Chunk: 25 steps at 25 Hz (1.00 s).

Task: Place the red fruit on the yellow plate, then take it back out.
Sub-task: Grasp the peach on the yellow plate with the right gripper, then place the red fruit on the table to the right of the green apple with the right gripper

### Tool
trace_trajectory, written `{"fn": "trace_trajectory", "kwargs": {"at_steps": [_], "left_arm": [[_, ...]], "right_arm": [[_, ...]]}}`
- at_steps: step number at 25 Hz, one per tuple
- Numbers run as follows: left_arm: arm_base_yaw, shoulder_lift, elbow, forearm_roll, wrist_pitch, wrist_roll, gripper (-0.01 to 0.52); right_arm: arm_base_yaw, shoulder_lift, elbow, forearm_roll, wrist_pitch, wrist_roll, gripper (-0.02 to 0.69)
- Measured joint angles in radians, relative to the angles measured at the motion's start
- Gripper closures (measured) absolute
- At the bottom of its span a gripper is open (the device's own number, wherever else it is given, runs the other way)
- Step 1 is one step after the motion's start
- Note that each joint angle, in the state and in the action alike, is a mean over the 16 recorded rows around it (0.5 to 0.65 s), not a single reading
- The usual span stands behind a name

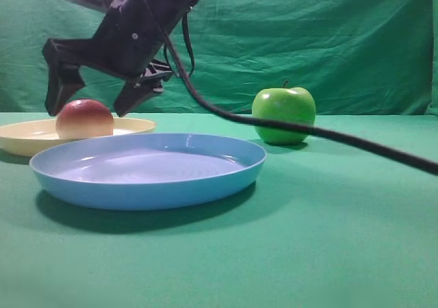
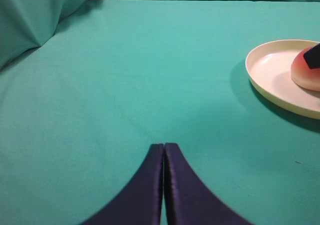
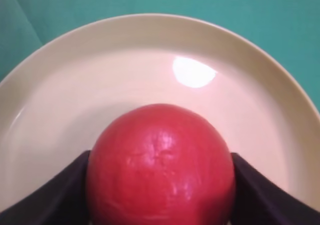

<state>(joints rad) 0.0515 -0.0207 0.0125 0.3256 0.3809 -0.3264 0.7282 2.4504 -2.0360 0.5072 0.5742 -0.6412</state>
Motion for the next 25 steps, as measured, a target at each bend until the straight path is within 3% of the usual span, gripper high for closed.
{"fn": "trace_trajectory", "kwargs": {"at_steps": [5, 10, 19, 25], "left_arm": [[0.0, 0.0, 0.0, 0.0, 0.0, 0.0, 0.514], [0.0, 0.0, 0.0, 0.0, 0.0, 0.0, 0.514], [0.0, 0.0, 0.0, 0.0, 0.0, 0.0, 0.514], [0.0, 0.0, 0.0, 0.0, 0.0, 0.0, 0.514]], "right_arm": [[-0.005, -0.024, -0.002, -0.008, 0.036, 0.0, 0.377], [-0.03, -0.112, -0.004, -0.038, 0.121, 0.043, 0.451], [-0.119, -0.385, 0.031, -0.203, 0.346, 0.222, 0.456], [-0.196, -0.608, 0.183, -0.31, 0.418, 0.329, 0.458]]}}
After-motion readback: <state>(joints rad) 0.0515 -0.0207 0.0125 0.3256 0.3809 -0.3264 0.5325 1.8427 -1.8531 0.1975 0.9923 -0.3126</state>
